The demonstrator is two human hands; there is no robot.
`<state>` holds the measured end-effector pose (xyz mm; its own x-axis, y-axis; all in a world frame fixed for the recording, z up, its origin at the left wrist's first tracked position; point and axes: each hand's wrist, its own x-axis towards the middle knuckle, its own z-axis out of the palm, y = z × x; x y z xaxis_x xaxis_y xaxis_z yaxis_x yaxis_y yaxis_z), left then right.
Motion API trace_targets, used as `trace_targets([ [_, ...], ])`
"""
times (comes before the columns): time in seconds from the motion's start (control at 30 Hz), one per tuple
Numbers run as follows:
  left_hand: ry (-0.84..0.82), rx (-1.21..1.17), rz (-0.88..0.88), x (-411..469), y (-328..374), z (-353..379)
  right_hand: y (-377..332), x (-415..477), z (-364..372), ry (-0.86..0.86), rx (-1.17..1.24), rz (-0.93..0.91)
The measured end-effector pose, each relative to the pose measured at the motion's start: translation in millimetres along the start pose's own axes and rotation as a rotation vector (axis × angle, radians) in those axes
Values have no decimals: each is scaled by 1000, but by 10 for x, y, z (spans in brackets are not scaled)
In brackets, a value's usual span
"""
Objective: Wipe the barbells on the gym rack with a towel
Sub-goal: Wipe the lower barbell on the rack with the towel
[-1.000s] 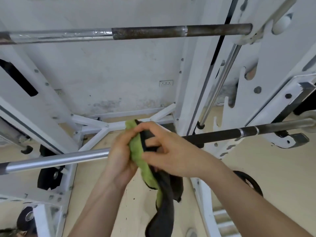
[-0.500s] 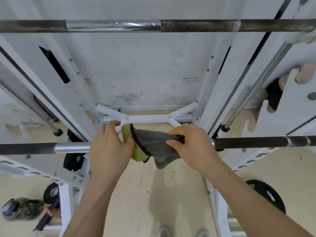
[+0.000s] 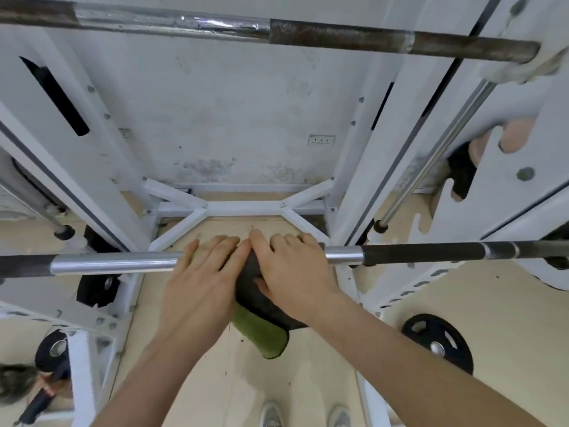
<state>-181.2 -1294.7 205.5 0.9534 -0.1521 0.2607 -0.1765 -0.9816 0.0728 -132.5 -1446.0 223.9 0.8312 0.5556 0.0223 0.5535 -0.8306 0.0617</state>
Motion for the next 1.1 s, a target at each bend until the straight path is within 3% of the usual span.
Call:
trace_targets([
  [0.13, -55, 92, -101, -2, -33, -10, 30, 224, 44, 82, 18, -68],
  [0.23, -69, 116, -60, 213, 296, 37, 404, 44, 82, 104, -2, -66],
  [0.37, -85, 89, 143, 641, 1145, 136, 1314, -480, 172, 131, -104, 54],
  [0.5, -206, 68, 179, 1015, 2070, 251, 2213, -999, 175, 70, -133, 212],
  [0.6, -167, 85, 222, 1191, 2604, 407, 2733, -1271, 190, 56, -146, 309],
  [0.73, -38, 118, 270, 1230, 2851, 513, 2804, -1320, 207, 64, -114, 353],
  [0.83, 32, 160, 286, 1139, 2733, 553, 2823, -1409, 272, 154, -33, 297],
  [0.97, -14, 219, 254, 1262, 2898, 564, 3084, -1844, 279, 298, 39, 224],
  [1.1, -29, 152, 251, 1429, 3296, 654, 3467, -2317, 296, 509, 180, 412],
])
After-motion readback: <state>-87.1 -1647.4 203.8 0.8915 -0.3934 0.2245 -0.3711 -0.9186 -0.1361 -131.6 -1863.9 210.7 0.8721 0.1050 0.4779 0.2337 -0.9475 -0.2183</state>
